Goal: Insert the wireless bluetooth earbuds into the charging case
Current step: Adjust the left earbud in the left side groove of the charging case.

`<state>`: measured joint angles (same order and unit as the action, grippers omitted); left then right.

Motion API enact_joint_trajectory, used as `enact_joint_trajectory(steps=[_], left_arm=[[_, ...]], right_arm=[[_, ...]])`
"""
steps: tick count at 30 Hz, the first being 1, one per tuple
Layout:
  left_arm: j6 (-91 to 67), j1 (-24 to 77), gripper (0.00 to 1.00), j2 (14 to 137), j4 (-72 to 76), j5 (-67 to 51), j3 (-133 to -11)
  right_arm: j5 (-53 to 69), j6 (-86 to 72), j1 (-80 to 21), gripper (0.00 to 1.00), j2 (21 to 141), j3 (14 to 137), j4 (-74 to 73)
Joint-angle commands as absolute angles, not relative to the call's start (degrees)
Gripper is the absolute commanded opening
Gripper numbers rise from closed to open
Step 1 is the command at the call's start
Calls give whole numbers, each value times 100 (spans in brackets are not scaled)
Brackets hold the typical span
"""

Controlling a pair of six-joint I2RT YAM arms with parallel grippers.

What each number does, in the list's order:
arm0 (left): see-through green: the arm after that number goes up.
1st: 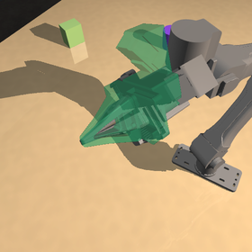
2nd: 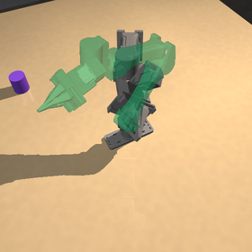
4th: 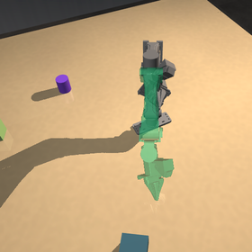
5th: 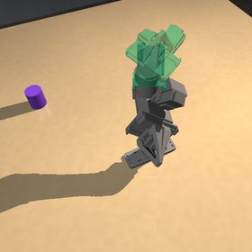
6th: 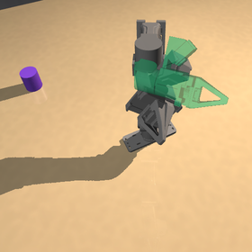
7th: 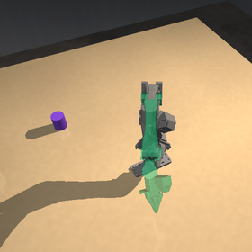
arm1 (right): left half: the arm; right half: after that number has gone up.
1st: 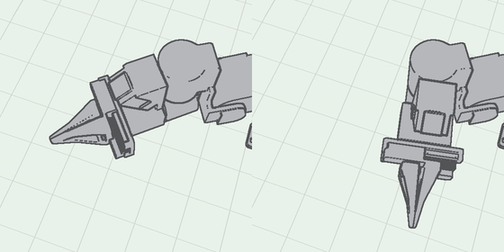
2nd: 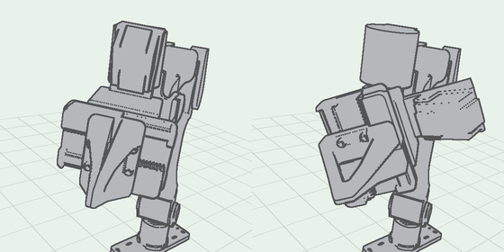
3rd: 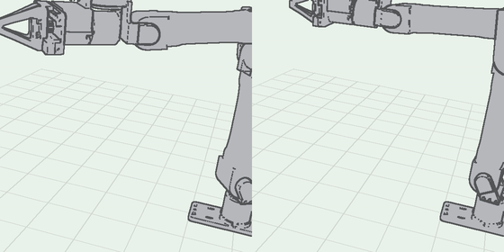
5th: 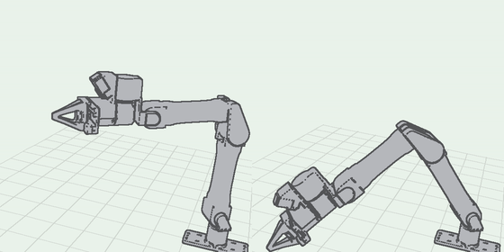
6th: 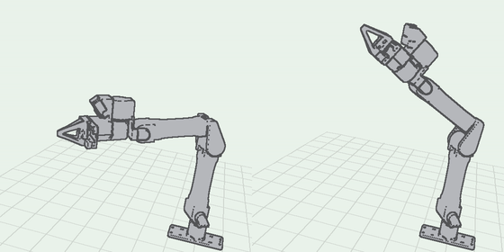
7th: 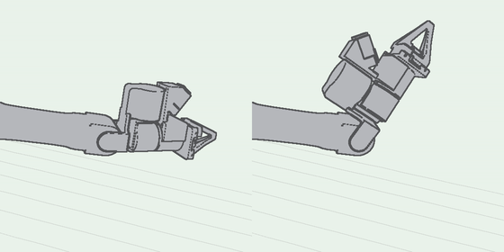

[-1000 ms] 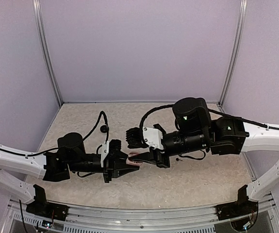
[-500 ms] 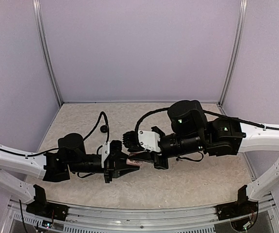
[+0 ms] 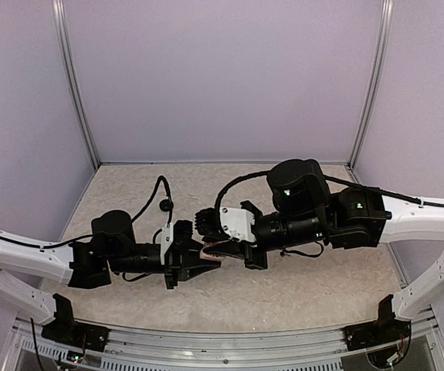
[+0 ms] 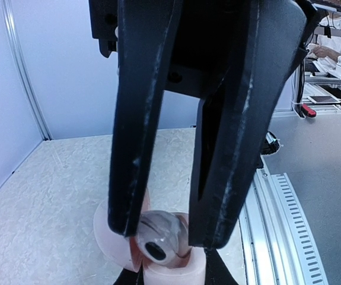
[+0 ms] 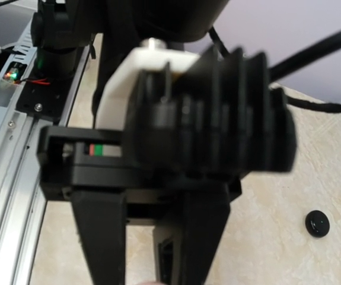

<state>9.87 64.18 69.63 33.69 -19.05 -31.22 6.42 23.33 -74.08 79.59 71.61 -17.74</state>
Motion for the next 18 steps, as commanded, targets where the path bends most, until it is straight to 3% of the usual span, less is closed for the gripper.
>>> enact_joint_trajectory(steps=[1, 9, 18], left_arm=[[918, 6374, 7, 6770, 3781, -1902, -3085], [786, 6301, 7, 6715, 3975, -2011, -3015], [697, 6279, 7, 6691, 4157, -2119, -2923]], right_arm=[[867, 2362, -7494, 19, 7872, 7070, -1876], [1105, 2441, -7531, 19, 7832, 7046, -1847], [834, 2296, -7531, 29, 7502, 6945, -1515]])
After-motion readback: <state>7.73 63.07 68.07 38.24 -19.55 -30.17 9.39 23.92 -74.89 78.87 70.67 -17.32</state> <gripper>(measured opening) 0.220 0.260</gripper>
